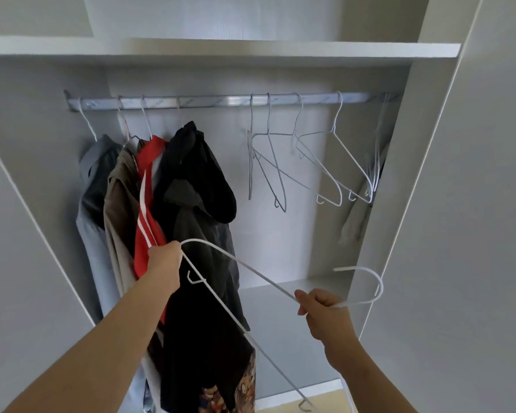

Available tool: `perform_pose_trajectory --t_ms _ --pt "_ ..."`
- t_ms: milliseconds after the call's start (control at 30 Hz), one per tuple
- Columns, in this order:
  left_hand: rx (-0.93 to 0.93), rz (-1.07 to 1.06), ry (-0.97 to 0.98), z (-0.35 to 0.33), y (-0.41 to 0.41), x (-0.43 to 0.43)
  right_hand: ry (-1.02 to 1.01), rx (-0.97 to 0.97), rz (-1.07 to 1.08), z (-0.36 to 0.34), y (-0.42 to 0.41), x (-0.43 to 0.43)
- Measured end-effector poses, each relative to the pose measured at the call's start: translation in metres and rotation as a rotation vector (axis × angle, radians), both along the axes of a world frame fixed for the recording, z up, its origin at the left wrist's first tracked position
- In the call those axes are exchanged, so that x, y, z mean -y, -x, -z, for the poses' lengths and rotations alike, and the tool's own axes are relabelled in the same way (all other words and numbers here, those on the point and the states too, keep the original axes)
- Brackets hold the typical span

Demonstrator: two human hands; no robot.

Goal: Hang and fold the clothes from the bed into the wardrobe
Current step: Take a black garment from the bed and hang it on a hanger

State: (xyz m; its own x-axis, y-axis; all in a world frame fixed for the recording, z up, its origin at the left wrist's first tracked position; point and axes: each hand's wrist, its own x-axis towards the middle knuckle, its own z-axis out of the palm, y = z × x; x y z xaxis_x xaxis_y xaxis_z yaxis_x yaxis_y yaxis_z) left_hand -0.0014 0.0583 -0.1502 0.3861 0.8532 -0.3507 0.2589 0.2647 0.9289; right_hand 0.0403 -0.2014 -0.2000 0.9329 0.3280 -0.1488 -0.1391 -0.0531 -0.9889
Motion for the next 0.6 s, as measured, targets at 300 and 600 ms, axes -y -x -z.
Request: perform_pose_trajectory --t_ms 300,600 --pt "-0.183 0.095 -0.783 0.005 0.002 0.008 0.067 -0.048 -0.065 -0.015 -0.004 -0.007" --pt "-0.094 0.387 -1.034 0.006 -0.002 0.063 0.056 -0.125 -0.119 -0.025 0.006 -0.031"
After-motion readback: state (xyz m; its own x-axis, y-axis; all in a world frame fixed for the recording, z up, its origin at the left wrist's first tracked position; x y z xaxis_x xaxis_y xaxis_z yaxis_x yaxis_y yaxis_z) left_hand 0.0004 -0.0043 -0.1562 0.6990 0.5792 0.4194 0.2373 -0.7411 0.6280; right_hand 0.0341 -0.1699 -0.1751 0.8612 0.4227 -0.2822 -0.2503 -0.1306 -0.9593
